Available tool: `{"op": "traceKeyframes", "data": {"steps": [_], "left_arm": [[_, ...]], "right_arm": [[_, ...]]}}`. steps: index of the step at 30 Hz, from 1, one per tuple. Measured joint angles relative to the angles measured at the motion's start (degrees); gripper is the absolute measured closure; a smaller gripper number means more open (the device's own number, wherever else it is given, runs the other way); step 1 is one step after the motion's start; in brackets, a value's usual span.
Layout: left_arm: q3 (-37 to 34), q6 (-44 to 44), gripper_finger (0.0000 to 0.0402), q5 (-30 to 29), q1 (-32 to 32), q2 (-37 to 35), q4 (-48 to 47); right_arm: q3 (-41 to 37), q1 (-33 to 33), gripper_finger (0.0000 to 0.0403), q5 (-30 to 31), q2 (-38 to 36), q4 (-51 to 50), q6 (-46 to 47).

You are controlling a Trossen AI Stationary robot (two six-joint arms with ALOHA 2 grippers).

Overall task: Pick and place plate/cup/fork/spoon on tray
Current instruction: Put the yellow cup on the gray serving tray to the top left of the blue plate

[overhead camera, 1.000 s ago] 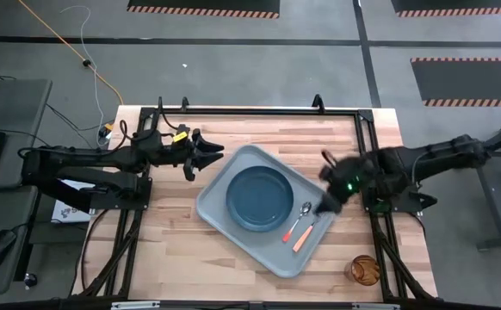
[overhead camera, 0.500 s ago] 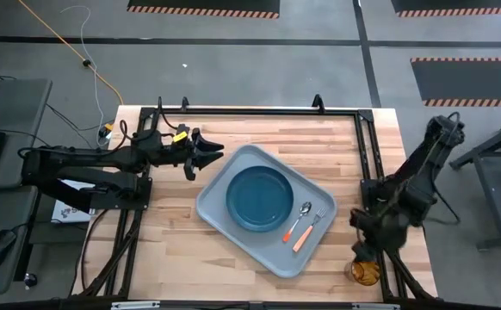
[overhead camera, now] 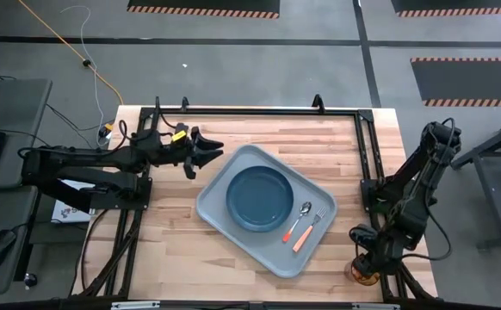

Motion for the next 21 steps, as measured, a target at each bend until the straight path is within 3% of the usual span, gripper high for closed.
{"op": "traceKeyframes", "data": {"steps": [6, 12, 16, 21], "left_arm": [[0.0, 1.4, 0.0253, 0.0, 0.0, 0.0, 0.9], [0.0, 1.5, 0.0253, 0.0, 0.0, 0.0, 1.0], [0.0, 1.5, 0.0253, 0.0, 0.0, 0.0, 1.0], [0.0, 1.5, 0.0253, 0.0, 0.0, 0.0, 0.9]], "right_arm": [[0.0, 0.0, 0.0231, -0.5, -0.2, 1.5, -1.5], [0.0, -0.1, 0.0231, 4.6, -3.6, 4.3, -4.8], [0.0, -0.1, 0.0231, 8.3, -7.2, 1.6, -4.7], [0.1, -0.1, 0.0231, 6.2, -8.9, -5.0, -3.9]]}}
